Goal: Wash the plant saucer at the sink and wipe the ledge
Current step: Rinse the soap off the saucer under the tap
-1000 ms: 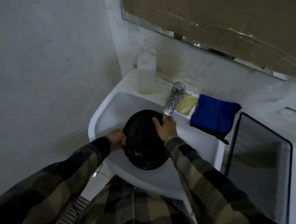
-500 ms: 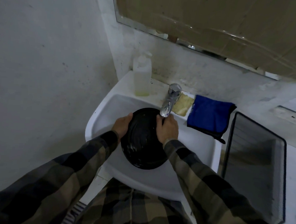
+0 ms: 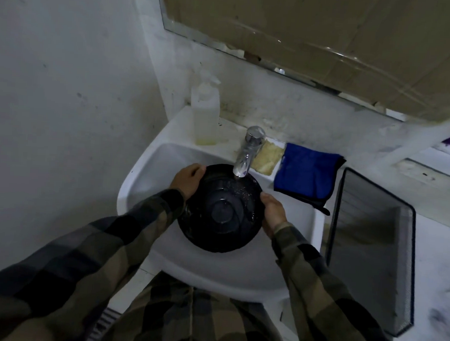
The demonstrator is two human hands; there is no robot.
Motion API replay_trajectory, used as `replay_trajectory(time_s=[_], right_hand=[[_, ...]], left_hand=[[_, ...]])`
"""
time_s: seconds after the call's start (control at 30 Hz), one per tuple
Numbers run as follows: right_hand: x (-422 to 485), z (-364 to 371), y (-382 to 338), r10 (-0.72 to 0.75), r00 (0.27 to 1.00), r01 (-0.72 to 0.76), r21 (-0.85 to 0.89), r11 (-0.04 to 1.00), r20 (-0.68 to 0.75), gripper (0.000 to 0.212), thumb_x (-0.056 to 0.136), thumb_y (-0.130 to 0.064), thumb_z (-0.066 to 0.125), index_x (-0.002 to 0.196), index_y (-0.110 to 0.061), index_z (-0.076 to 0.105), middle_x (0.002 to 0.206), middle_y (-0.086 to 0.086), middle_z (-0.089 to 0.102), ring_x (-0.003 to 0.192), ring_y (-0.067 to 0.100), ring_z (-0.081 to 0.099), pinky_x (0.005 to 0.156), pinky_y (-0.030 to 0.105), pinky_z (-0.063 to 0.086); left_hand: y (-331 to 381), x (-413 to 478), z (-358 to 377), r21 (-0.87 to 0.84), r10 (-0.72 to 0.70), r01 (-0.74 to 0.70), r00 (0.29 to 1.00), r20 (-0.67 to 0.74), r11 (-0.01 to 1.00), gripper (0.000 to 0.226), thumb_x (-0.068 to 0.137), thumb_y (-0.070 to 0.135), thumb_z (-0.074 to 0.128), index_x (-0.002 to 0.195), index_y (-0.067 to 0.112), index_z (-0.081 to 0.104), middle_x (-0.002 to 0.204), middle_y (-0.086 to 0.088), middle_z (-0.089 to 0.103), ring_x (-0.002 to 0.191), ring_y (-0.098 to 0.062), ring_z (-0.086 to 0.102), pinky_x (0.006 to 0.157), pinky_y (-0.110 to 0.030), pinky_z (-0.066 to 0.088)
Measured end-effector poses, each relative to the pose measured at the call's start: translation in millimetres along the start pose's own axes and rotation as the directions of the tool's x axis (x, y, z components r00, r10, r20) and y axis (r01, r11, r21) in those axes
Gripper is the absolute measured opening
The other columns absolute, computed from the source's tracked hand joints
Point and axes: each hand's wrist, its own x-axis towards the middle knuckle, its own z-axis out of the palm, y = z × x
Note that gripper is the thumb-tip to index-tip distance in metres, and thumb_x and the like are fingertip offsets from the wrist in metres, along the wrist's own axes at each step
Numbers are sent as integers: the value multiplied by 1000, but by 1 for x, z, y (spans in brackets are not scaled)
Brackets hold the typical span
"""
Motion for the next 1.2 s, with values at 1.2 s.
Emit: replay_trajectory(time_s=[1.2], right_hand=[[-53, -18, 50, 291, 947, -123, 687, 716, -134, 56, 81, -53, 42, 123, -22, 62, 122, 8, 63, 113, 32, 56, 100, 44, 44]], left_hand=[[-7, -8, 60, -317, -319, 324, 945, 70, 891, 59, 100, 47, 25, 146, 10, 30, 151, -10, 33, 133, -27, 40, 112, -33, 30]])
